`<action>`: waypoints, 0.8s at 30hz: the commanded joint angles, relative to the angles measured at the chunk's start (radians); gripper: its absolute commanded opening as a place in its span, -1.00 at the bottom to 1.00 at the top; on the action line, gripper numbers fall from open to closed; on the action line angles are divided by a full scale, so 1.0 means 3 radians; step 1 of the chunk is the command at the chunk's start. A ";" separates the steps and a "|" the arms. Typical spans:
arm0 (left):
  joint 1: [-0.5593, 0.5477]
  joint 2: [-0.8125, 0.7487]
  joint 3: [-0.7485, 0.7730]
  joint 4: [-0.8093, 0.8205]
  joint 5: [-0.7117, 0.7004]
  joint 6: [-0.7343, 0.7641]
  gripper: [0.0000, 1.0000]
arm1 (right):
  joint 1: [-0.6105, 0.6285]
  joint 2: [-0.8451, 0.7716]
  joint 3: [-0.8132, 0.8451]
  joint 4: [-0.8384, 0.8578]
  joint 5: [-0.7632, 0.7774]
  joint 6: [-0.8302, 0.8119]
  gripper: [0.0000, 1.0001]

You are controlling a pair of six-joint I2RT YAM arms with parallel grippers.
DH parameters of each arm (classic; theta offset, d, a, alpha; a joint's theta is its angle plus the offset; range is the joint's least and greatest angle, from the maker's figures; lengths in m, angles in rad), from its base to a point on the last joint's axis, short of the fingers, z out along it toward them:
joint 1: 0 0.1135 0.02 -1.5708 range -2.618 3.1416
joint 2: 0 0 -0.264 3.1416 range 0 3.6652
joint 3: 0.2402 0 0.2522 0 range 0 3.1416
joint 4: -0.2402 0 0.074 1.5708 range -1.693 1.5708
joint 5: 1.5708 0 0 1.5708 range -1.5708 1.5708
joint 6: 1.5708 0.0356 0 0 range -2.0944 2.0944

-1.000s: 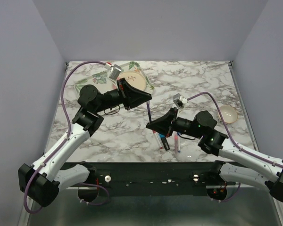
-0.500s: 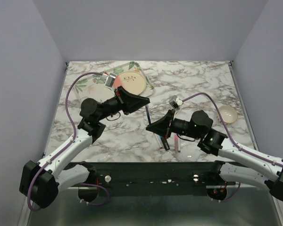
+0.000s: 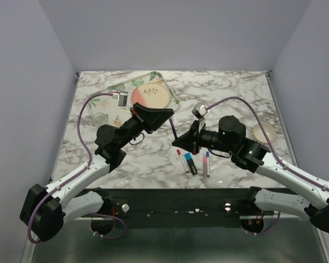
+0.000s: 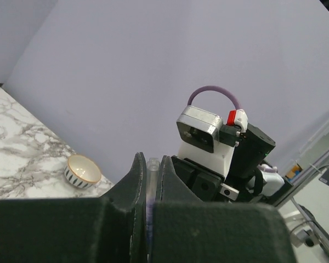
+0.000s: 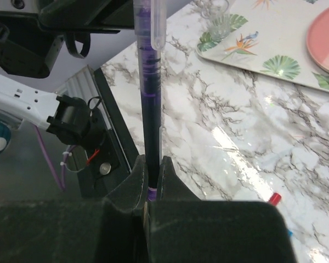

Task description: Insert the pens into the pen caps

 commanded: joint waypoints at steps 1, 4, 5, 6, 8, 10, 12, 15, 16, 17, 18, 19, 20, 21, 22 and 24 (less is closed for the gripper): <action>-0.0626 0.0107 -0.0303 -0.0911 0.0774 0.0052 -1.00 | -0.0360 0.0065 0.0824 0.1135 0.0519 -0.0182 -0.99; -0.0698 0.0112 -0.0415 -0.0799 0.0697 0.0017 -1.00 | -0.0539 0.0116 0.0937 0.1130 0.0463 -0.0162 -0.99; -0.0718 0.0138 -0.0446 -0.0737 0.0702 -0.0024 -1.00 | -0.0610 0.0137 0.1024 0.1125 0.0427 -0.0167 -0.99; -0.0739 0.0153 -0.0476 -0.0636 0.0692 -0.0055 -1.00 | -0.0636 0.0157 0.1075 0.1115 0.0416 -0.0172 -0.99; -0.0815 0.0219 -0.0548 -0.0456 0.0712 -0.0162 -1.00 | -0.0688 0.0244 0.1193 0.1105 0.0411 -0.0207 -0.99; -0.0877 0.0281 -0.0553 -0.0379 0.0702 -0.0178 -1.00 | -0.0718 0.0336 0.1265 0.1099 0.0411 -0.0213 -0.99; -0.0984 0.0393 -0.0553 -0.0247 0.0692 -0.0213 -1.00 | -0.0785 0.0398 0.1356 0.1155 0.0279 -0.0202 -0.99; -0.1025 0.0531 -0.0564 0.0039 0.0676 -0.0341 -1.00 | -0.0790 0.0500 0.1428 0.1222 0.0125 -0.0197 -0.99; -0.1025 0.0557 -0.0569 0.0111 0.0666 -0.0372 -1.00 | -0.0790 0.0520 0.1439 0.1217 0.0115 -0.0182 -0.99; -0.1025 0.0577 -0.0574 0.0168 0.0656 -0.0403 -1.00 | -0.0790 0.0546 0.1429 0.1217 0.0089 -0.0177 -0.99; -0.1025 0.0578 -0.0569 0.0224 0.0651 -0.0418 -1.00 | -0.0790 0.0556 0.1408 0.1237 0.0028 -0.0167 -0.99; -0.1020 0.0578 -0.0554 0.0209 0.0651 -0.0408 -1.00 | -0.0790 0.0561 0.1352 0.1237 -0.0003 -0.0162 -0.99; -0.1005 0.0562 -0.0528 0.0184 0.0641 -0.0388 -1.00 | -0.0790 0.0556 0.1296 0.1232 -0.0023 -0.0146 -0.99; -0.0980 0.0547 -0.0502 0.0108 0.0636 -0.0372 -1.00 | -0.0790 0.0526 0.1230 0.1268 -0.0064 -0.0126 -0.99; -0.0954 0.0537 -0.0477 0.0087 0.0620 -0.0367 -1.00 | -0.0790 0.0495 0.1042 0.1304 -0.0095 -0.0085 -0.99; -0.0826 0.0486 -0.0431 0.0000 0.0615 -0.0377 -1.00 | -0.0790 0.0409 0.0872 0.1340 -0.0207 -0.0034 -0.99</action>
